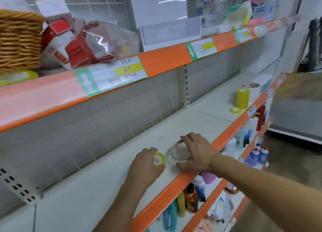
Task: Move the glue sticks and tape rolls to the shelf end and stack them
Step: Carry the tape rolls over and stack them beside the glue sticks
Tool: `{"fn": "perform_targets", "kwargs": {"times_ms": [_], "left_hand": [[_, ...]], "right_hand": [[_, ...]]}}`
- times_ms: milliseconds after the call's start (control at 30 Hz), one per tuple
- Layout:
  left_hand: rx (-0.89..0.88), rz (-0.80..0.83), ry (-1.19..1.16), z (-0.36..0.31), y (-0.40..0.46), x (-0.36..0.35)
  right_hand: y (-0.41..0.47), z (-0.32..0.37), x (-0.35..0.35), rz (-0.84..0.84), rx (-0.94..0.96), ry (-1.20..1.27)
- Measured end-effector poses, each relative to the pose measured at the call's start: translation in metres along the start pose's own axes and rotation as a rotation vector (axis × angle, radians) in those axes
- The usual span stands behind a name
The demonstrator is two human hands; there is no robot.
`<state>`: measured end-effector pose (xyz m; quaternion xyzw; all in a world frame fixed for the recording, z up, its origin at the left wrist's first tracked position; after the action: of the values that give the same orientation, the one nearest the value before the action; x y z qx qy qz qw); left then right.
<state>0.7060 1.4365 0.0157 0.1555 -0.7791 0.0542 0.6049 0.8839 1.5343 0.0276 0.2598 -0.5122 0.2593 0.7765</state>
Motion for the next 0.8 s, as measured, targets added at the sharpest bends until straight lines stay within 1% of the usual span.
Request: {"fn": "perform_targets", "kwargs": {"times_ms": [233, 400, 533, 667, 800], "left_hand": [[-0.151, 0.039, -0.005, -0.045, 0.078, -0.019], [-0.265, 0.065, 0.004, -0.084, 0.126, -0.034], [-0.321, 0.069, -0.006, -0.115, 0.158, -0.048], [-0.356, 0.069, -0.042, -0.152, 0.184, -0.062], [-0.331, 0.048, -0.058, -0.187, 0.213, -0.074]], "right_hand": [[0.017, -0.063, 0.016, -0.140, -0.145, -0.031], [0.022, -0.107, 0.035, -0.162, -0.254, -0.014], [0.022, -0.142, 0.046, -0.170, -0.322, -0.014], [0.030, -0.181, 0.062, -0.195, -0.328, -0.008], [0.049, -0.223, 0.087, -0.228, -0.287, -0.028]]}}
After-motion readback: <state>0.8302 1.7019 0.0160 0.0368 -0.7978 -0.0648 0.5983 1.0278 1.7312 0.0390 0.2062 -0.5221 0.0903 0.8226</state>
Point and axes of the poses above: each hand's wrist, its own y-axis towards the middle knuckle, its own x-axis out of the back of the hand, z = x × y, the point moved 1 cm from there along y, towards the middle knuckle, and after that the axes turned 5 degrees about y, right-handed, at the moved point
